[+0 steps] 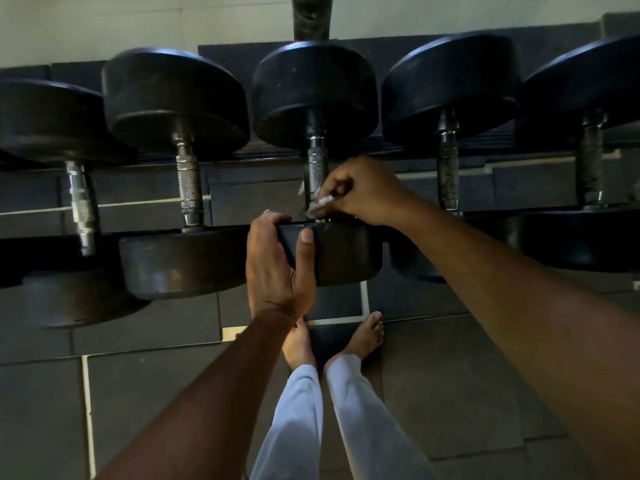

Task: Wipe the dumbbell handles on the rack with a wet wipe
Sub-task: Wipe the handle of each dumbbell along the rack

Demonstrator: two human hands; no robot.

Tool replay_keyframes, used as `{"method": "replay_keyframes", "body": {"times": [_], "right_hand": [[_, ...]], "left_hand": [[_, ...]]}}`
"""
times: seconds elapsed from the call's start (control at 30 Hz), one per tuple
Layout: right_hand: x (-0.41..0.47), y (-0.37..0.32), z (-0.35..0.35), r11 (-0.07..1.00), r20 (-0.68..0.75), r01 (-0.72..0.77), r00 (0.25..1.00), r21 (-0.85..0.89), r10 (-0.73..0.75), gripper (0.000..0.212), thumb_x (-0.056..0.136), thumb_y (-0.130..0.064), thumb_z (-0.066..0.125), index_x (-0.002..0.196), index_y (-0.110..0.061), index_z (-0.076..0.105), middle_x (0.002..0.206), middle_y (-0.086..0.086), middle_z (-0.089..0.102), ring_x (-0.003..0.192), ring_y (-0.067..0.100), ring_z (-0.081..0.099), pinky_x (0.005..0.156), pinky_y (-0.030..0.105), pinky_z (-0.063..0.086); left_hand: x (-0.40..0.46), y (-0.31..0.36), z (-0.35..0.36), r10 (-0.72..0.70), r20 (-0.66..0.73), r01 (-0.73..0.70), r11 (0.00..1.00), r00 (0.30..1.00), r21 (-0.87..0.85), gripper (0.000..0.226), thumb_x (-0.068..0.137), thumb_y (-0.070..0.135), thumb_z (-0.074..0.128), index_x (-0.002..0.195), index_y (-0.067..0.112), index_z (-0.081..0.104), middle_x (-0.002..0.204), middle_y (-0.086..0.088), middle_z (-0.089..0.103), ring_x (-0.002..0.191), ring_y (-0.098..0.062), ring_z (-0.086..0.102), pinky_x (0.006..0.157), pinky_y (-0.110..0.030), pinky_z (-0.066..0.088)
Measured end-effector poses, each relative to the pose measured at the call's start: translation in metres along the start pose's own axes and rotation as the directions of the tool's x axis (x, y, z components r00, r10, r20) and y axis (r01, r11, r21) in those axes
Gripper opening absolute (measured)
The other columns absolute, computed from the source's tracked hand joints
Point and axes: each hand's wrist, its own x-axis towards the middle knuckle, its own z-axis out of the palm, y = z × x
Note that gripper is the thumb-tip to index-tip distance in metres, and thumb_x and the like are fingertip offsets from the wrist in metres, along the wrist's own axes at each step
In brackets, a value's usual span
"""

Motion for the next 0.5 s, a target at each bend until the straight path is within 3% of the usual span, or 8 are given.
{"method": "replay_keyframes", "body": {"times": [0.1,0.2,0.33,0.43,0.5], "right_hand": [[0.003,0.001,-0.007,0.998,0.078,0.034,0.997,-0.057,-0.029,0.024,0.077,-0.036,0.095,0.095,-0.025,0.083,0.067,-0.034,0.063,0.065,-0.01,0.059,0.063,0.022,0.041],[0.007,0.004,-0.005,0.985,0.0,0.088,0.996,-0.148,-0.089,0.019,0.082,-0.038,0.091,0.097,-0.029,0.082,0.067,-0.043,0.058,0.065,-0.014,0.057,0.064,0.024,0.039],[0.02,0.005,-0.004,0.989,-0.255,0.075,0.961,-0.127,-0.106,0.026,0.083,-0.051,0.086,0.103,-0.037,0.078,0.08,-0.021,0.069,0.077,-0.004,0.064,0.072,0.031,0.054],[0.036,-0.006,-0.007,0.983,-0.39,0.101,0.908,-0.152,-0.154,0.025,0.089,-0.051,0.081,0.105,-0.032,0.08,0.068,-0.02,0.059,0.065,-0.002,0.054,0.065,0.026,0.043],[0.043,-0.012,-0.005,0.971,-0.446,0.115,0.873,-0.208,-0.198,0.027,0.091,-0.054,0.077,0.106,-0.032,0.082,0.072,-0.015,0.068,0.068,-0.001,0.055,0.067,0.025,0.043]], "left_hand": [[0.0,0.001,0.0,-0.001,-0.011,0.001,1.0,1.0,-0.005,0.037,0.106,0.039,0.049,0.116,0.005,0.058,0.111,-0.006,0.054,0.105,-0.018,0.054,0.094,-0.022,0.041],[0.0,0.0,0.0,-0.006,-0.006,0.006,1.0,1.0,-0.009,0.038,0.106,0.04,0.048,0.117,0.005,0.058,0.112,-0.005,0.054,0.104,-0.019,0.055,0.094,-0.024,0.042],[0.0,0.0,0.0,0.001,-0.012,-0.001,1.0,1.0,-0.004,0.04,0.105,0.041,0.048,0.116,0.004,0.059,0.113,-0.006,0.055,0.106,-0.019,0.055,0.095,-0.026,0.043],[0.0,-0.001,0.001,0.002,-0.017,-0.002,1.0,1.0,-0.009,0.039,0.105,0.041,0.048,0.116,0.005,0.059,0.113,-0.006,0.055,0.106,-0.019,0.055,0.095,-0.026,0.043],[0.0,-0.001,0.002,0.0,-0.014,0.0,1.0,1.0,-0.013,0.039,0.105,0.041,0.048,0.117,0.005,0.059,0.113,-0.005,0.055,0.105,-0.018,0.055,0.094,-0.024,0.043]]}}
